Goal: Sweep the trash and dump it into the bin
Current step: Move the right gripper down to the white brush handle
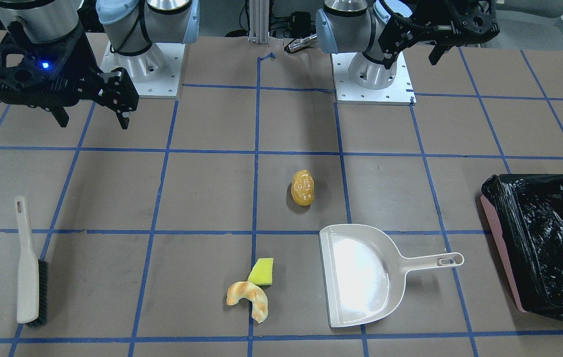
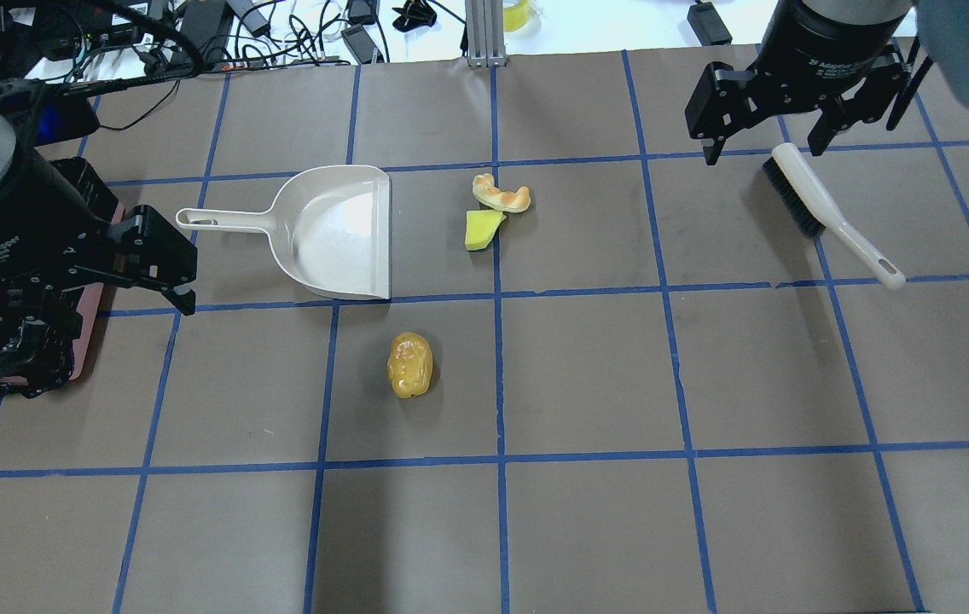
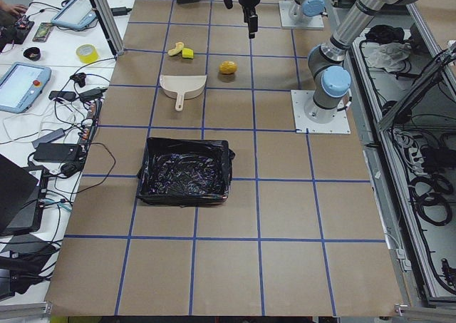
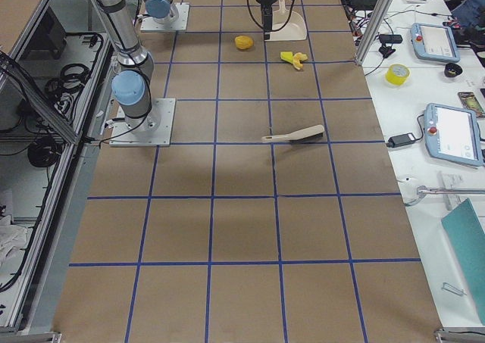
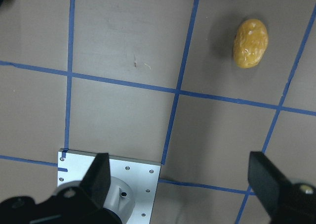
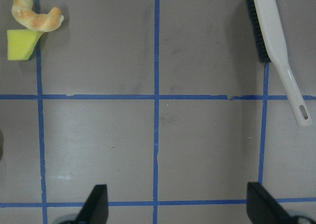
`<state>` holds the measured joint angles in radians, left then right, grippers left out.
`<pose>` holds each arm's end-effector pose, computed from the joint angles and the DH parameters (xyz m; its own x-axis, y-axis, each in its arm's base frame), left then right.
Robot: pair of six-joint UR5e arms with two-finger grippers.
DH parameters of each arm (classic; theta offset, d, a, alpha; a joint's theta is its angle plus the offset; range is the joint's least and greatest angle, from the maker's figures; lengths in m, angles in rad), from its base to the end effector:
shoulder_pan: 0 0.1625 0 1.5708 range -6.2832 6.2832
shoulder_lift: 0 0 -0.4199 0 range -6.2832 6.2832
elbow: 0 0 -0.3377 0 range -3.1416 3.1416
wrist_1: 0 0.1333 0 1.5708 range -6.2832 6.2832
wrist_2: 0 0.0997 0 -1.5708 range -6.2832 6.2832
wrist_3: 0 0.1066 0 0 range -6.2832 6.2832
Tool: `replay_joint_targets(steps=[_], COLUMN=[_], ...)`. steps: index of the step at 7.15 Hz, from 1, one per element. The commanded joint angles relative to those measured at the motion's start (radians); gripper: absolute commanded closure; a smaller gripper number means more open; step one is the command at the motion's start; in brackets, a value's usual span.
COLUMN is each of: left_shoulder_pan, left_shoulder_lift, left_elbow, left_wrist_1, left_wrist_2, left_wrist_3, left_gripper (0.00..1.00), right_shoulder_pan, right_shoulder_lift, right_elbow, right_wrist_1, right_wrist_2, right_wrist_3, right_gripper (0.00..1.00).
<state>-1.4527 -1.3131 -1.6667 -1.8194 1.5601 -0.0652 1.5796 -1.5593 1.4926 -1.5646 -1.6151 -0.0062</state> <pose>-0.0962 -0.3300 0.5081 -0.9831 -0.1829 0.0050 -0.1818 0.9795 0.0872 0.1325 -0.4466 0.5046 -0.9989 -0.0123 0.0446 -0.0150 0.9981 -0.0602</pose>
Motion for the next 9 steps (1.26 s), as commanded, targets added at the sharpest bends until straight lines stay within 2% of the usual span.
replay_joint_targets(steps=[1,2,4,6,9], left_shoulder_pan=[-0.002,0.0,-0.002,-0.002,0.0], left_shoulder_lift=[0.0,-0.002,0.0,-0.002,0.0], left_elbow=[0.001,0.001,0.001,0.001,0.001], left_wrist_1=[0.0,0.003,0.011,0.014,0.014], left_wrist_2=[0.001,0.002,0.002,0.001,0.002], left_wrist_3=[0.002,0.002,0.002,0.002,0.002], left_gripper=[0.0,0.0,0.0,0.0,0.0], right_shoulder_pan=[-0.001,-0.012,-0.073,-0.231,-0.378], right_shoulder_lift=[0.001,0.004,0.04,0.1,0.247], right_elbow=[0.002,0.003,0.006,0.018,0.046], right_wrist_1=[0.001,0.001,-0.006,-0.012,-0.19], right_wrist_2=[-0.002,-0.012,-0.009,-0.003,-0.003], right_wrist_3=[-0.001,-0.008,-0.212,-0.399,-0.654], right_gripper=[0.0,0.0,0.0,0.0,0.01])
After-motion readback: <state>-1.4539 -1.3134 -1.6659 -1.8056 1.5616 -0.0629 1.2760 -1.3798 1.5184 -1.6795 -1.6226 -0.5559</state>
